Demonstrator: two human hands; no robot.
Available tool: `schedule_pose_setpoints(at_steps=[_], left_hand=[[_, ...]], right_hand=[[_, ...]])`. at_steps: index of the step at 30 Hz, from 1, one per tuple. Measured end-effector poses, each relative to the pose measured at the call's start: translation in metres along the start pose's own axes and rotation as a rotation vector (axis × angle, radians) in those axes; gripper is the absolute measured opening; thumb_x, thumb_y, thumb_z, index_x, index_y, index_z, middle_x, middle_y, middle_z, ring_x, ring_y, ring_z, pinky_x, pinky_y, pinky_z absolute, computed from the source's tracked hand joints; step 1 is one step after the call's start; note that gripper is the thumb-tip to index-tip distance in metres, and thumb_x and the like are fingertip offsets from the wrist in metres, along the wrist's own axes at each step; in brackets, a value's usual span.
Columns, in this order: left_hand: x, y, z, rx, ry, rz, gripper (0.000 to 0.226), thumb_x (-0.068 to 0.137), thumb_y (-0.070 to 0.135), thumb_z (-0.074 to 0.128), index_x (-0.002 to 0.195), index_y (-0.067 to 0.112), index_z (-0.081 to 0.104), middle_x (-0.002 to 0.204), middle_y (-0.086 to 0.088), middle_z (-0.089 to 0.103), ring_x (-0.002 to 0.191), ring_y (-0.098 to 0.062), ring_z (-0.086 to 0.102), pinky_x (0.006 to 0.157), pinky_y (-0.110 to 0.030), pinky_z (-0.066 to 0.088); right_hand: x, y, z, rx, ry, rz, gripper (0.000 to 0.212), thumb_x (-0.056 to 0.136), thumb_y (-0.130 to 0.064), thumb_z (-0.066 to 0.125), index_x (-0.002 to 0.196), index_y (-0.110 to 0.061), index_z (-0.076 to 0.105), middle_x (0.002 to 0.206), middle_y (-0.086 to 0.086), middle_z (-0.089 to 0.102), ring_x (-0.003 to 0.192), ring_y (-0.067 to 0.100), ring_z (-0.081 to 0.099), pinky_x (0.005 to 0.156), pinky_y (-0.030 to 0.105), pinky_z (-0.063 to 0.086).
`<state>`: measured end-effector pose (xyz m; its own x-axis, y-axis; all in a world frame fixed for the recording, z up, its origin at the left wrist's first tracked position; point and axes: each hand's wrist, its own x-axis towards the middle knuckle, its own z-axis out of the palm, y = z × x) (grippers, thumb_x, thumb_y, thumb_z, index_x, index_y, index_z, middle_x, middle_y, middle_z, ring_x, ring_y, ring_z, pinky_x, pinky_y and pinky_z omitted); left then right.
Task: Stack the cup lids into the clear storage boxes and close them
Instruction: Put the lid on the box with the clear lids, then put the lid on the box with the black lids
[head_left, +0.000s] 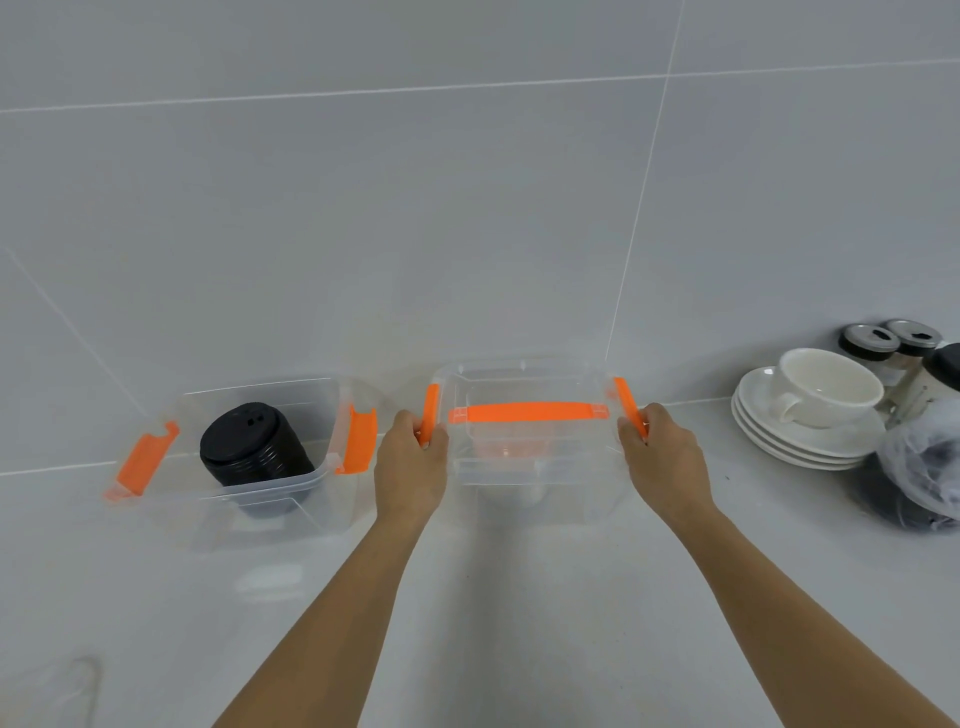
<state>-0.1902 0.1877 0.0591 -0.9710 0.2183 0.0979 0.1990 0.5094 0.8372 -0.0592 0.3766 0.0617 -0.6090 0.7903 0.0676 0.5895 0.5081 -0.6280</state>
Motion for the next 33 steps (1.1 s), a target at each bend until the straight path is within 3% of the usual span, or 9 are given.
schedule_pose_setpoints(at_steps=[5,9,15,19,25,33], left_hand=[[-0.002,0.000,-0.003,0.067,-0.022,-0.018,0.021,0.095,0.031,0.044,0.089,0.011,0.048,0.074,-0.002,0.053,0.062,-0.017,0.050,0.059,-0.030,0.041],[-0.001,0.010,-0.018,0.345,-0.143,-0.022,0.030,0.095,0.040,0.040,0.096,0.012,0.048,0.088,-0.006,0.060,0.077,-0.025,0.057,0.065,-0.032,0.042],[-0.009,0.040,-0.061,0.567,-0.254,0.024,0.042,0.095,0.041,0.041,0.118,0.009,0.053,0.119,-0.007,0.061,0.109,-0.025,0.057,0.098,-0.036,0.041],[-0.019,0.045,-0.103,0.555,-0.198,0.015,0.038,0.092,0.039,0.043,0.120,0.015,0.052,0.121,-0.003,0.060,0.106,-0.025,0.057,0.085,-0.032,0.044],[-0.035,0.032,-0.171,0.528,-0.011,0.105,0.048,0.093,0.040,0.046,0.135,0.018,0.046,0.137,-0.004,0.051,0.123,-0.025,0.050,0.096,-0.037,0.042],[-0.070,-0.026,-0.261,0.433,0.175,0.255,0.067,0.090,0.053,0.045,0.147,0.024,0.029,0.153,0.001,0.031,0.139,-0.018,0.031,0.112,-0.037,0.031]], right_hand=[[-0.003,-0.003,-0.005,0.008,-0.018,0.007,0.032,0.096,-0.033,0.038,0.098,-0.004,0.049,0.079,0.013,0.057,0.068,0.028,0.052,0.057,0.032,0.037],[-0.005,-0.009,-0.017,-0.180,-0.093,-0.020,0.032,0.097,-0.037,0.033,0.100,-0.007,0.043,0.086,0.011,0.053,0.077,0.030,0.049,0.068,0.034,0.038],[0.002,-0.024,-0.046,-0.472,-0.222,-0.130,0.051,0.093,-0.054,0.034,0.116,-0.009,0.046,0.109,0.012,0.059,0.100,0.032,0.057,0.079,0.038,0.042],[-0.008,-0.053,-0.067,-0.477,-0.246,-0.207,0.057,0.088,-0.056,0.046,0.128,-0.015,0.042,0.120,0.010,0.056,0.109,0.031,0.056,0.081,0.037,0.042],[-0.053,-0.096,-0.073,-0.357,-0.159,-0.385,0.074,0.086,-0.058,0.048,0.147,-0.025,0.021,0.145,0.002,0.041,0.129,0.026,0.044,0.097,0.040,0.039],[-0.130,-0.156,-0.027,-0.216,-0.026,-0.645,0.090,0.080,-0.063,0.051,0.149,-0.034,0.000,0.159,0.008,0.015,0.146,0.022,0.016,0.117,0.035,0.013]])
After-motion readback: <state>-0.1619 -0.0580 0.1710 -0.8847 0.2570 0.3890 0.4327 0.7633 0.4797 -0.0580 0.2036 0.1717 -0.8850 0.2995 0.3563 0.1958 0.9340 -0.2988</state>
